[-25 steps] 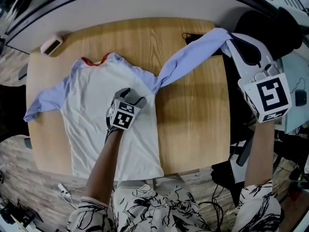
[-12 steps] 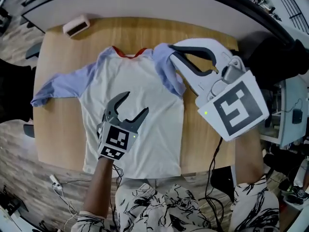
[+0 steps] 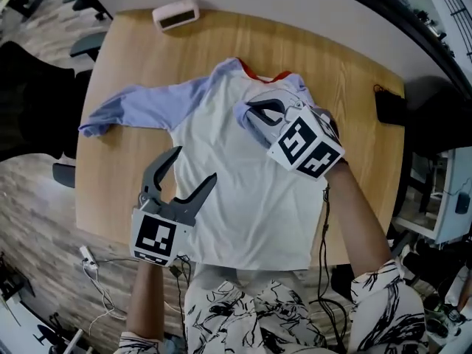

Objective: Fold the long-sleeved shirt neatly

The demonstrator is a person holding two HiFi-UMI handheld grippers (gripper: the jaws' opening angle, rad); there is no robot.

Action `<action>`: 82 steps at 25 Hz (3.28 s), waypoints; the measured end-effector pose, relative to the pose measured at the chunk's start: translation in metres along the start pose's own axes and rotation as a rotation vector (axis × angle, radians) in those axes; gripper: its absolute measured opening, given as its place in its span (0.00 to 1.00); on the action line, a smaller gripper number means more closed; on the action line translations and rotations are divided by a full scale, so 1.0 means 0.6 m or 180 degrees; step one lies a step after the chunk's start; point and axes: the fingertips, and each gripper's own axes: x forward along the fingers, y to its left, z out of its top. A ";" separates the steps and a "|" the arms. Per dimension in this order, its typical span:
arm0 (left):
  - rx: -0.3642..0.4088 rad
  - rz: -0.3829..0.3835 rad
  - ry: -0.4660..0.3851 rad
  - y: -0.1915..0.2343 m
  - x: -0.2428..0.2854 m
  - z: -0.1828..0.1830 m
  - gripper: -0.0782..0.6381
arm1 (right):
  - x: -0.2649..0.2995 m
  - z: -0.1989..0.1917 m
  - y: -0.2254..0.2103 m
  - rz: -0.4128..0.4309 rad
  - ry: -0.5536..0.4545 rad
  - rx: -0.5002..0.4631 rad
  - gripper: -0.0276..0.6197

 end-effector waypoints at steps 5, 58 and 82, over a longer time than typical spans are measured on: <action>0.0001 0.0026 0.0008 0.053 -0.043 -0.027 0.57 | 0.090 0.022 0.026 0.0017 0.0219 -0.0232 0.35; 0.0662 0.0561 -0.0423 0.339 -0.055 0.114 0.17 | 0.166 -0.072 0.089 -0.0340 0.0054 0.1827 0.43; 0.2406 -0.0468 0.0697 -0.151 0.305 0.056 0.19 | -0.176 -0.331 0.112 -0.0792 -0.0067 0.2239 0.44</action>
